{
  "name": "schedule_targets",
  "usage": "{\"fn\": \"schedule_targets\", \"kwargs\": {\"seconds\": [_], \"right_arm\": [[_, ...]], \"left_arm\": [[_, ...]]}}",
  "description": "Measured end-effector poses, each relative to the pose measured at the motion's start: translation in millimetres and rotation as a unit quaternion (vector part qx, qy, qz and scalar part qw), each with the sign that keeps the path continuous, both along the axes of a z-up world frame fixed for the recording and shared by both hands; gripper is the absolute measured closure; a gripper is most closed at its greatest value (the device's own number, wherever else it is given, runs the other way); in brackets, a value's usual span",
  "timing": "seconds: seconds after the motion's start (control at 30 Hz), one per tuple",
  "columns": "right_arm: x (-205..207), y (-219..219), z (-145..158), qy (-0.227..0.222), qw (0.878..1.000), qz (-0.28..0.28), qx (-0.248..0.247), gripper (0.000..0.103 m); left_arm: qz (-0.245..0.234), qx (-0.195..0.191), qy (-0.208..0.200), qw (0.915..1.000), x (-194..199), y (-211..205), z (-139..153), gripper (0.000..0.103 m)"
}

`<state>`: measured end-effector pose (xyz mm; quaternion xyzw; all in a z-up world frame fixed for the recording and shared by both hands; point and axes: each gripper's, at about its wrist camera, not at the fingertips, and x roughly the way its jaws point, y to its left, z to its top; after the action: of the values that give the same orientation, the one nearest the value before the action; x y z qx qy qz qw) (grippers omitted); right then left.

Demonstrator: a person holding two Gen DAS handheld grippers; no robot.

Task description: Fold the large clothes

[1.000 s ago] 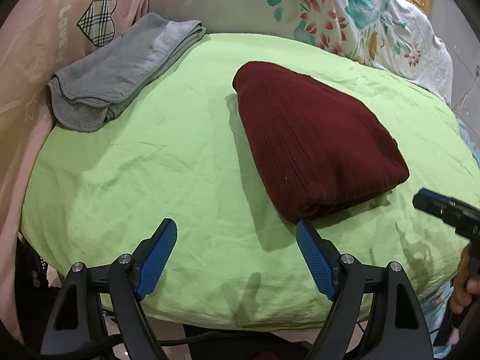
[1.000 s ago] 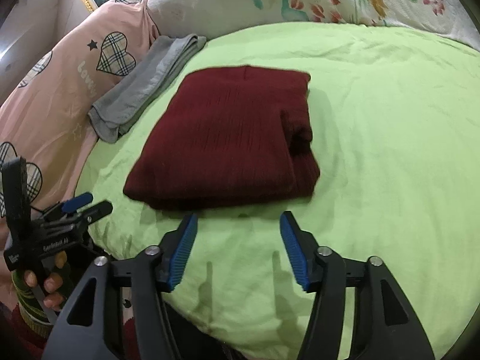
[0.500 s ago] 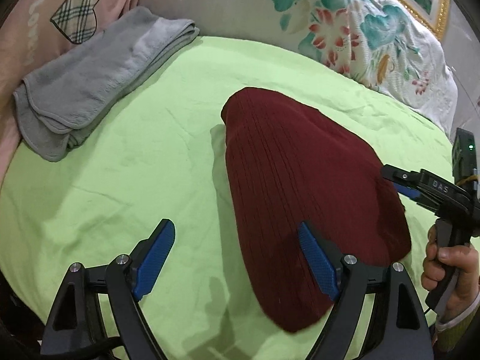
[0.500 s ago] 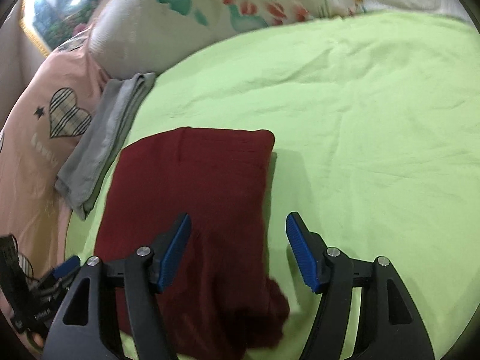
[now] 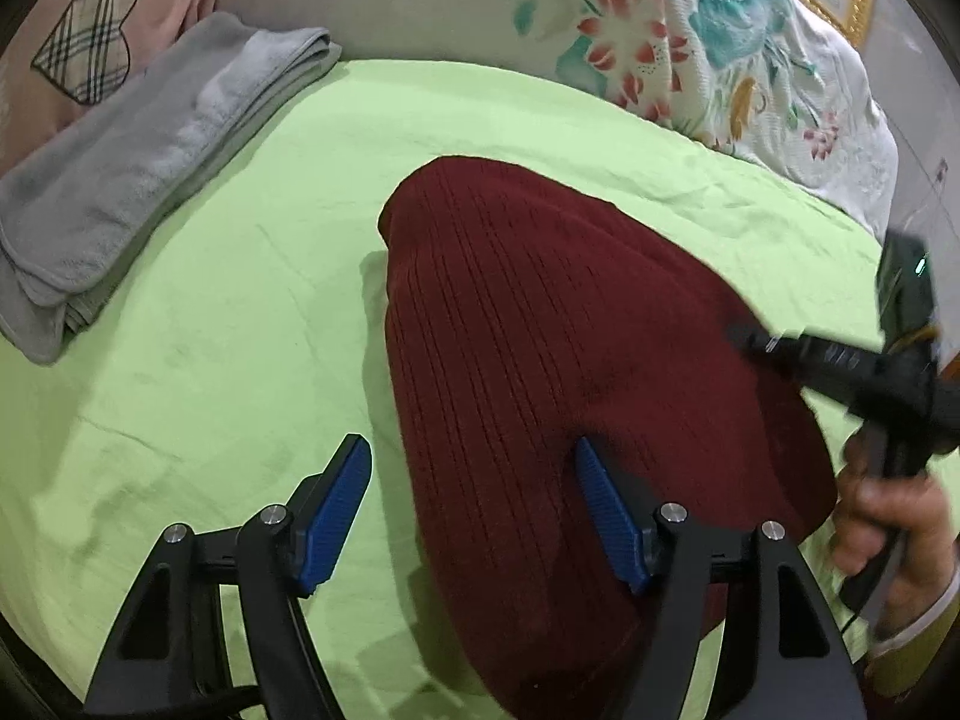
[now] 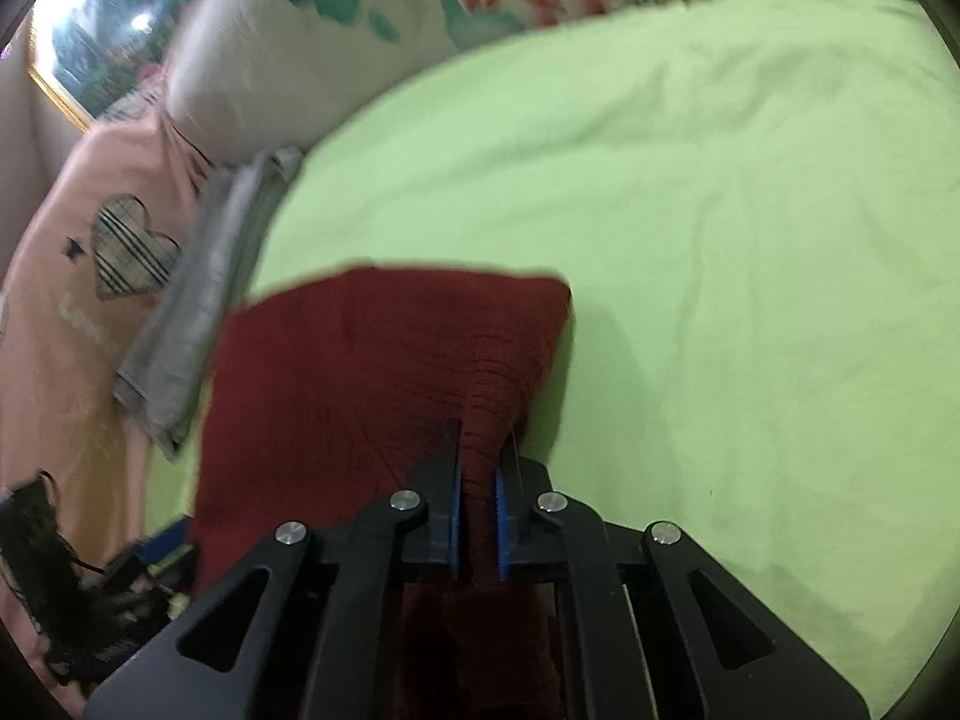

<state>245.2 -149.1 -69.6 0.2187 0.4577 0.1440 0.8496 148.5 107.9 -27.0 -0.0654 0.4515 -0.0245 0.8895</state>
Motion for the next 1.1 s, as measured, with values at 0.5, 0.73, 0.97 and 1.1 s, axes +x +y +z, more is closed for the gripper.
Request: {"fn": "schedule_targets", "kwargs": {"seconds": [0.5, 0.73, 0.97, 1.1], "right_arm": [[-75.3, -3.6, 65.4, -0.080, 0.997, 0.003, -0.013, 0.037], [-133.2, 11.6, 60.8, -0.077, 0.994, 0.058, -0.058, 0.027], [-186.8, 26.4, 29.9, -0.039, 0.986, 0.109, -0.121, 0.025], [-203.0, 31.4, 16.1, -0.015, 0.983, 0.128, -0.129, 0.025]], "left_arm": [[0.055, 0.022, -0.003, 0.9982, -47.8, 8.9, 20.1, 0.019], [0.053, 0.088, 0.001, 0.9947, -99.0, 9.4, 9.1, 0.019], [0.044, 0.147, 0.056, 0.9866, -142.3, 7.9, -34.9, 0.019], [0.036, 0.181, 0.056, 0.9812, -154.6, -4.4, -38.8, 0.019]]}}
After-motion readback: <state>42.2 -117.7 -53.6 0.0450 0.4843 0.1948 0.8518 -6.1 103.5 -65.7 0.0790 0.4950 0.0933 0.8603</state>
